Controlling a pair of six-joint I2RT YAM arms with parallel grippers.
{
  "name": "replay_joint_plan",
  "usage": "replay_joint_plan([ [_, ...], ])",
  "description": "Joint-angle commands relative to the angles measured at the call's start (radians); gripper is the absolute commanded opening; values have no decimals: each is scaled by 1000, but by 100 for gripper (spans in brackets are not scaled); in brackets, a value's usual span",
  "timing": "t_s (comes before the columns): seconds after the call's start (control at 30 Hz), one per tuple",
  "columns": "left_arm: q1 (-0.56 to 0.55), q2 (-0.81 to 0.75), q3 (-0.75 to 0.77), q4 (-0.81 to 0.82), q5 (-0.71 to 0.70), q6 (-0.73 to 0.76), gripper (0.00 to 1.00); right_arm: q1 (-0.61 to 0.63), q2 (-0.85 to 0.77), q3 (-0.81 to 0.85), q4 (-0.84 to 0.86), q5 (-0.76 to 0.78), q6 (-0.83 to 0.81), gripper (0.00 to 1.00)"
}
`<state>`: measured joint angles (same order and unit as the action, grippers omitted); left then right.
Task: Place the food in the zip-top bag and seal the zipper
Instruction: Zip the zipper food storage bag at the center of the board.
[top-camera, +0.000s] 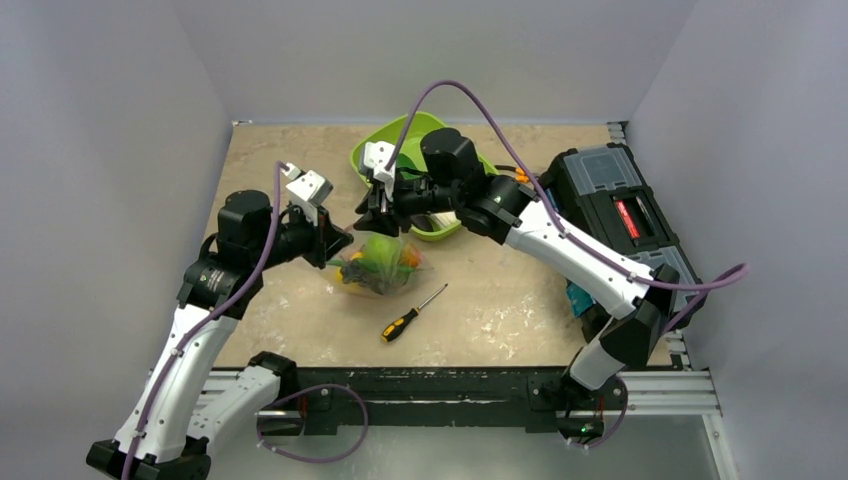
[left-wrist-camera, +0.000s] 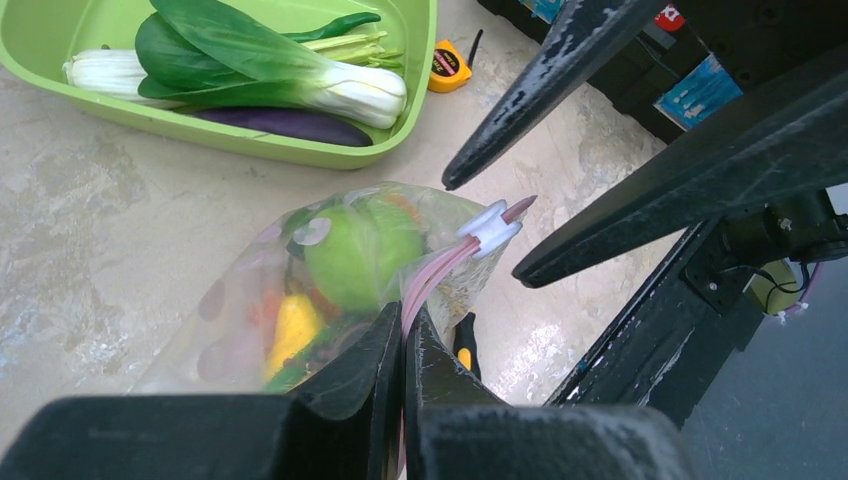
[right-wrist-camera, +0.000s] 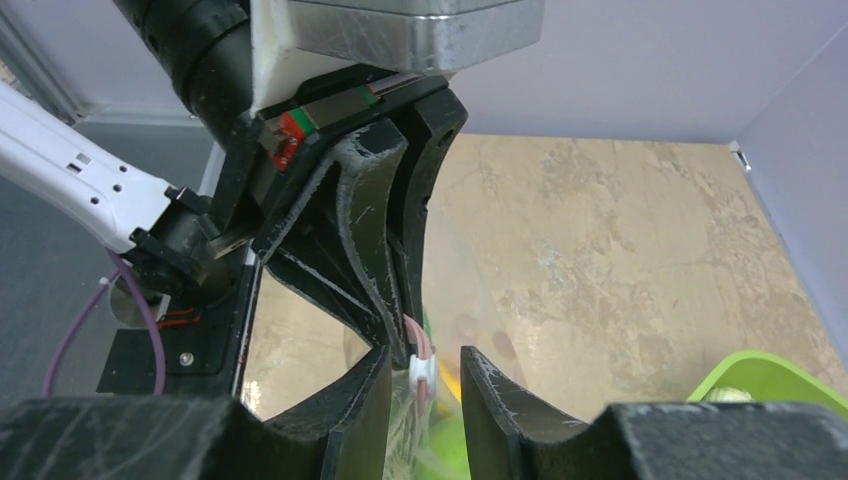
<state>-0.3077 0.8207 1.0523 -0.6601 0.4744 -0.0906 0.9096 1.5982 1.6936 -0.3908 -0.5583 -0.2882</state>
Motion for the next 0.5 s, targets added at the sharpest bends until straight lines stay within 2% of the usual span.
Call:
replay_joint_plan([
  [0.0,9,-15,5,50,31,-8,0,5,18,55,-23,27,-23,31],
  [0.07,9,-15,5,50,33,-8,0,6,23,59,-25,23,-24,30],
  [0.2,9,-15,5,51,37,-7,0,10,35,76,-41,16,-31,22],
  [0.37,9,-18,3,49,40,5,0,11,39,89,-61,3,-48,0],
  [0.47,9,-26,0,50,51,20,0,11,45,106,-101,-50,-81,0],
])
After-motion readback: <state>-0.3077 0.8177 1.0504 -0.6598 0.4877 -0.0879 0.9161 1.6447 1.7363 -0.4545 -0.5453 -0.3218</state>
